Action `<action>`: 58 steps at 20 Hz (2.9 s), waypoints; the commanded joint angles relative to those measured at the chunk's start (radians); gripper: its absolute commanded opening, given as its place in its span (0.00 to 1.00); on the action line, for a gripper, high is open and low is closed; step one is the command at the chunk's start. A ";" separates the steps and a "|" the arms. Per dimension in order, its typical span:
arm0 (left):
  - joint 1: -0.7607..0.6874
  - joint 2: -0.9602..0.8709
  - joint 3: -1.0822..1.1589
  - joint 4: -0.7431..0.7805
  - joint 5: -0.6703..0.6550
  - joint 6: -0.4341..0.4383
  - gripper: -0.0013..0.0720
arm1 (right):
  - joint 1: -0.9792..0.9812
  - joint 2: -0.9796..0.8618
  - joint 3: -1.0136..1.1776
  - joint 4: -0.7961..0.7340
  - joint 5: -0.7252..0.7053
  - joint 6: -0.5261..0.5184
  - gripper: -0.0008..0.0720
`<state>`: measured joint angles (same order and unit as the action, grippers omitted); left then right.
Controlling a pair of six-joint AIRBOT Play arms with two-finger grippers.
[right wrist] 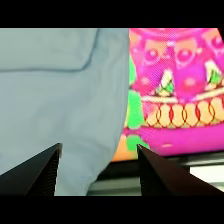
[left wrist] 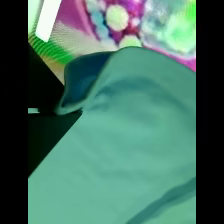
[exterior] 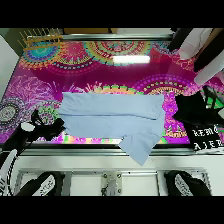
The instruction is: Fold the clothes and pants, and hang the long-sleeved shirts on hangers.
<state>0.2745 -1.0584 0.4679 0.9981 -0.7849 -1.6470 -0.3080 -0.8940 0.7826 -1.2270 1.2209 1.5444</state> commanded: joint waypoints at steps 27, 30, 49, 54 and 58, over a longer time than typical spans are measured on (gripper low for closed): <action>-0.007 0.184 0.058 0.275 -0.290 0.002 0.03 | 0.251 0.096 -0.395 0.127 -0.070 -0.025 0.04; -0.007 0.325 -0.025 0.293 -0.395 0.002 0.03 | 0.251 0.173 -0.345 0.021 0.076 0.014 0.04; -0.109 -0.219 0.490 0.290 -0.364 0.035 0.03 | 0.254 -0.335 0.218 0.019 -0.114 0.016 0.03; -0.109 -0.397 0.629 0.281 -0.364 0.035 0.03 | 0.255 -0.461 0.254 0.137 -0.305 -0.057 0.04; -0.109 -0.488 0.699 0.265 -0.338 0.036 0.11 | 0.255 -0.522 0.254 0.290 -0.450 -0.117 0.35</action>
<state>0.1665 -1.4776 1.1122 1.2816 -1.1423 -1.6123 -0.0540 -1.3674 1.0302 -1.0569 0.8982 1.4750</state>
